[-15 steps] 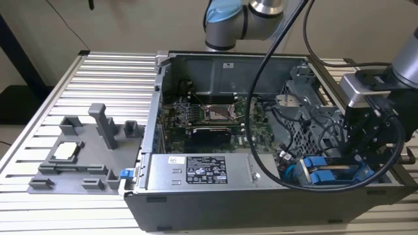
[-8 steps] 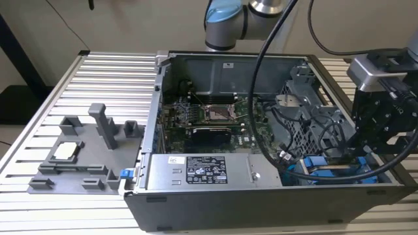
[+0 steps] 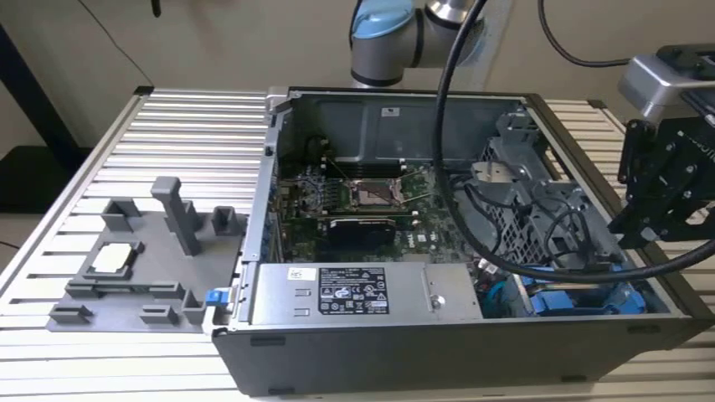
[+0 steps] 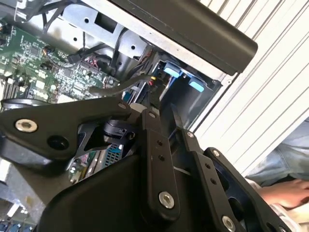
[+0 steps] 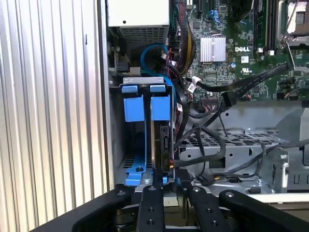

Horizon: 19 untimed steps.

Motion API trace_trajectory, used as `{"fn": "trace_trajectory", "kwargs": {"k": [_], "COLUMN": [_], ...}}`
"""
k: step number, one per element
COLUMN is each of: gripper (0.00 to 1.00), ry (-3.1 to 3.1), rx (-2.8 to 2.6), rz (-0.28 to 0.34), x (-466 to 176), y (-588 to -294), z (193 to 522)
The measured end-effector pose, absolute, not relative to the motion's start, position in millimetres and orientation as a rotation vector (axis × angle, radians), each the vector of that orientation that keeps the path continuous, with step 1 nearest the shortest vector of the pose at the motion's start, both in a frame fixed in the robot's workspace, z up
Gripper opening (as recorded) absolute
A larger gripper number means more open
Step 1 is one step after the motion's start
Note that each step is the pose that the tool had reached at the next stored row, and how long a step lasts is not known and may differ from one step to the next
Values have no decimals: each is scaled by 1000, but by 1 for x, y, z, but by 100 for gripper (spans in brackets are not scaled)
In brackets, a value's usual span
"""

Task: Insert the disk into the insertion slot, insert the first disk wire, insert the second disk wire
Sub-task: 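Insert the first disk wire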

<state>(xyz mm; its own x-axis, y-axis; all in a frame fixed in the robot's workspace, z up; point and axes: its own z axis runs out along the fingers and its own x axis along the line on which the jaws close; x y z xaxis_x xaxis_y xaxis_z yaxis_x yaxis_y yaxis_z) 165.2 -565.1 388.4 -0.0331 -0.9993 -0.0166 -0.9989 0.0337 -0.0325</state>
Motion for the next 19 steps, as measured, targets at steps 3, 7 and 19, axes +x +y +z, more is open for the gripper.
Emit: {"fn": "trace_trajectory", "kwargs": {"k": [3, 7, 19], "gripper": [26, 26, 26], "ry": [2233, 2235, 2236], "rx": [-2160, -2157, -2154], "rz": [-18, -19, -22], "x": [165, 163, 146], "y": [-564, -557, -529], "z": [389, 388, 387]}}
